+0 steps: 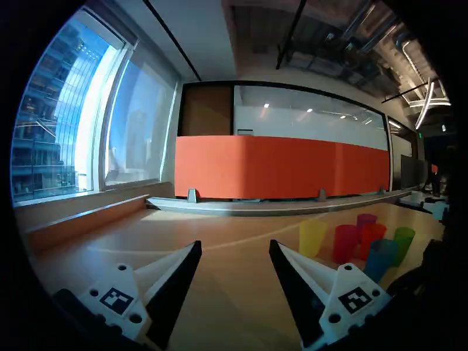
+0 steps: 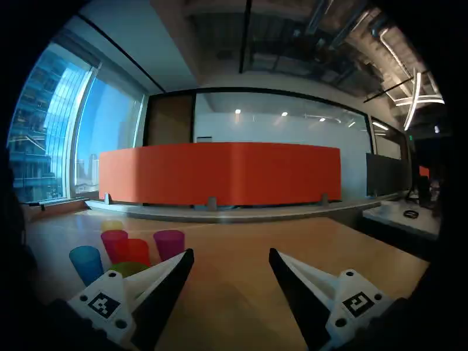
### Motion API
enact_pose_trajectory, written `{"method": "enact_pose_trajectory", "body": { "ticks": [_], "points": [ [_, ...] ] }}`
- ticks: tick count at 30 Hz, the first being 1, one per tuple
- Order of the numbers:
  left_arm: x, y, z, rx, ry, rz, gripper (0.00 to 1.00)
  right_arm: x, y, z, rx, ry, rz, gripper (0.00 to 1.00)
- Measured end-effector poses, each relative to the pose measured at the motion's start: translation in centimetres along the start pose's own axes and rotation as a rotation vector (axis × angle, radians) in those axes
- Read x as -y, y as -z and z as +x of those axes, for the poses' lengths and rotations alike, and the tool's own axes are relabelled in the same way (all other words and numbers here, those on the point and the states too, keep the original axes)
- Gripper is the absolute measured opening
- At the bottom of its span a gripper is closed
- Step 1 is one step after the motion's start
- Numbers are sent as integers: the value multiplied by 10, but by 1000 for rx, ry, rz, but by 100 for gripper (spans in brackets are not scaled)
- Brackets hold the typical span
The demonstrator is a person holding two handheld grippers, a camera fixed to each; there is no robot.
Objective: Pour water
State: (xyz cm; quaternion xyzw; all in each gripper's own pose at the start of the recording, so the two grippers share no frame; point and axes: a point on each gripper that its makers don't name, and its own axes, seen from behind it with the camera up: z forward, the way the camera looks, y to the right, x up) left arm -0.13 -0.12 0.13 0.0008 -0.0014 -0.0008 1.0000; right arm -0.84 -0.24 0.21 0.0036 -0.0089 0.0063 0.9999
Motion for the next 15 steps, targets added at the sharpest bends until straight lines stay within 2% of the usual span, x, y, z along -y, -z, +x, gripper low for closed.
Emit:
{"method": "enact_pose_trajectory", "body": {
  "ticks": [6, 15],
  "points": [
    [9, -8, 3, 18, 6, 14, 85, 6, -3, 7, 36, -40, 31, 99],
    [-3, -14, 43, 12, 0, -29, 85, 11, -9, 57, 54, -13, 75, 100]
  ]
}}
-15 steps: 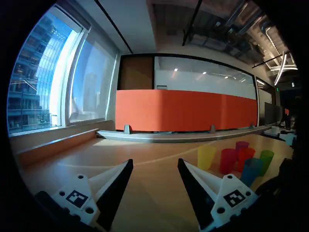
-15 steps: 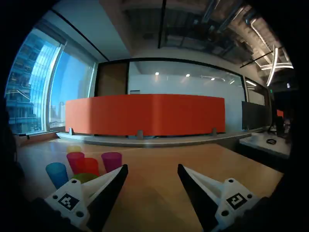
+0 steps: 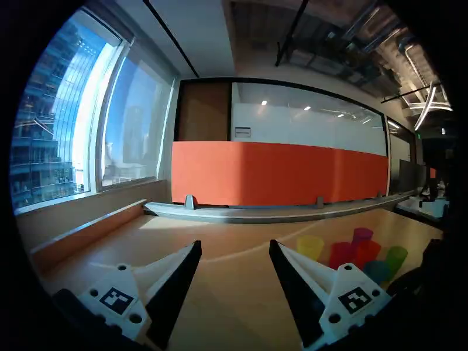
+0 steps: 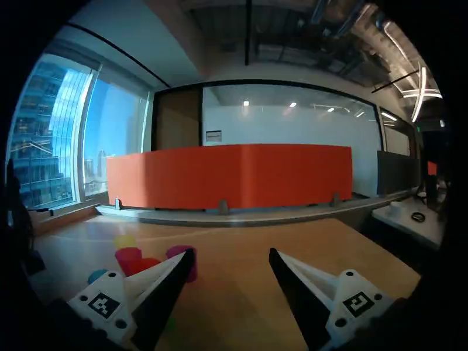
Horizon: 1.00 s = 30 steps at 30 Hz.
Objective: Pour water
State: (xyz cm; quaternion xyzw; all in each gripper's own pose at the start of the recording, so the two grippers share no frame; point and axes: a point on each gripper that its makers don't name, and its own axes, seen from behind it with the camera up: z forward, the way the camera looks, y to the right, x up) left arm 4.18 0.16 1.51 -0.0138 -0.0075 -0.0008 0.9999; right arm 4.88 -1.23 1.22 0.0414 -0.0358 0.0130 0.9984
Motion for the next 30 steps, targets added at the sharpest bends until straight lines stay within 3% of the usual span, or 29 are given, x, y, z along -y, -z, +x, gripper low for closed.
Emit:
{"method": "enact_pose_trajectory", "body": {
  "ticks": [11, 17, 23, 30],
  "points": [
    [-27, -6, 79, -30, 4, -104, 85, 25, 1, 78, -4, 25, 112, 100],
    [-48, -4, 122, -59, 11, -193, 85, 31, 1, 113, -9, 29, 145, 100],
    [-64, 0, 140, -55, 23, -265, 85, 31, 1, 123, -6, 18, 165, 99],
    [-80, -2, 140, -27, -6, -339, 85, 29, -1, 120, 5, -3, 195, 99]
  ]
}}
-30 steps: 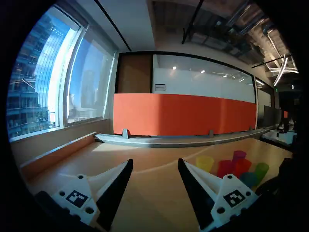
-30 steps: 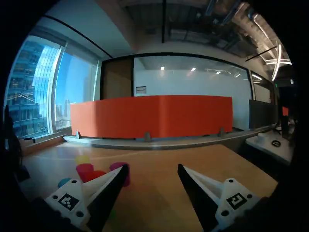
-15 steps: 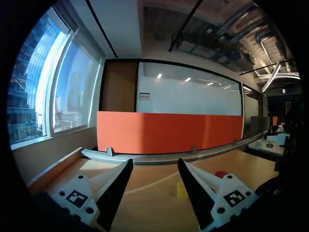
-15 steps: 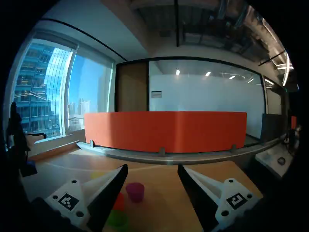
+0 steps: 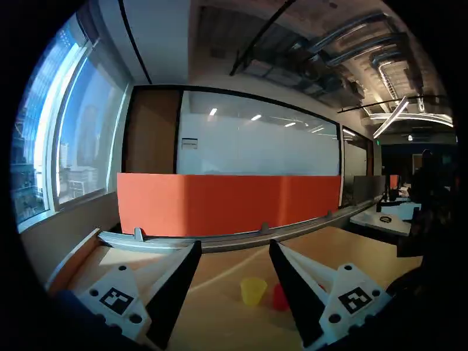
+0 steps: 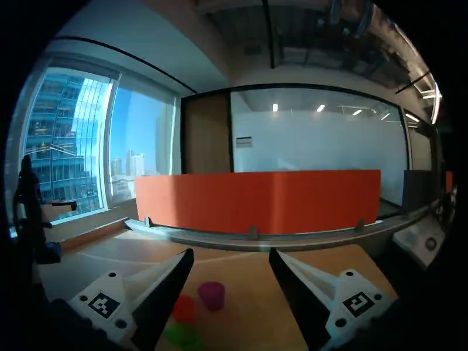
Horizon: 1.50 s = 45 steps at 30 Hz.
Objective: Pour water
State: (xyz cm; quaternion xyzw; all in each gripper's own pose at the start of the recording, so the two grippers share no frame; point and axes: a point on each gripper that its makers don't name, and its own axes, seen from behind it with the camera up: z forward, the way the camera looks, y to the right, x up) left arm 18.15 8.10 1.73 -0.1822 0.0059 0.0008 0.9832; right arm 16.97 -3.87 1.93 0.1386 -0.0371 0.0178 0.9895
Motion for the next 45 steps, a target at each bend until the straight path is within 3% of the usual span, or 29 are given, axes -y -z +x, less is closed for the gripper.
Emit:
{"method": "enact_pose_trajectory", "body": {
  "ticks": [8, 15, 23, 45],
  "points": [
    [-30, -6, -3, 22, -33, -129, 85, 26, 4, 3, 11, -8, 142, 99],
    [-47, -9, -1, 21, -27, -211, 85, 61, 12, 5, 21, 68, 289, 99],
    [-56, -10, -10, 49, -66, -270, 85, 73, 13, -5, 62, 130, 331, 99],
    [-71, -10, -66, 192, -89, -379, 85, 72, 24, -68, 234, 208, 383, 99]
  ]
}}
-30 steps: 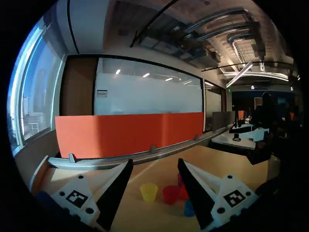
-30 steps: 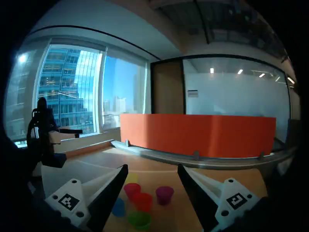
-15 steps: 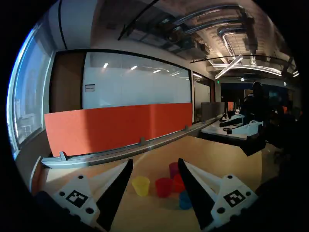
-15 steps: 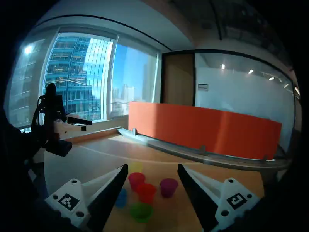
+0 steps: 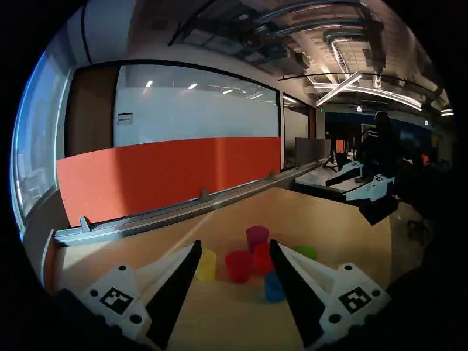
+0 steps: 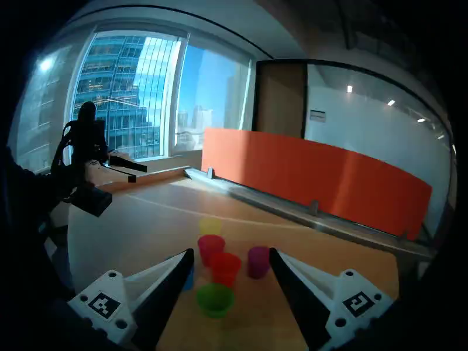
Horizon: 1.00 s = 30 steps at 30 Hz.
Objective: Pour water
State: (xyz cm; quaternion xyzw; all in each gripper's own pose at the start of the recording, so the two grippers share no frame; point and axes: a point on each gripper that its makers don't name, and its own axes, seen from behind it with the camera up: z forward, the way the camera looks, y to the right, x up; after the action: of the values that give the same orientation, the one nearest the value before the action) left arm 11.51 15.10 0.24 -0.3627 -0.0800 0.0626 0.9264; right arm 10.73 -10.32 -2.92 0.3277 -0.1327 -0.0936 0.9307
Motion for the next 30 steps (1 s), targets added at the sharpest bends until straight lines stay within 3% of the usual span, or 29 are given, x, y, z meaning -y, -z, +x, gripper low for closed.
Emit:
{"method": "enact_pose_trajectory", "body": {
  "ticks": [14, 23, 30],
  "points": [
    [-9, -10, -27, 51, 3, -43, 85, 5, -4, -32, 62, -11, 24, 99],
    [-23, -19, -49, 99, -42, -90, 86, 7, -7, -53, 108, -12, 39, 99],
    [-35, -27, -71, 154, -45, -137, 85, 9, -12, -70, 143, -21, 60, 99]
  ]
}}
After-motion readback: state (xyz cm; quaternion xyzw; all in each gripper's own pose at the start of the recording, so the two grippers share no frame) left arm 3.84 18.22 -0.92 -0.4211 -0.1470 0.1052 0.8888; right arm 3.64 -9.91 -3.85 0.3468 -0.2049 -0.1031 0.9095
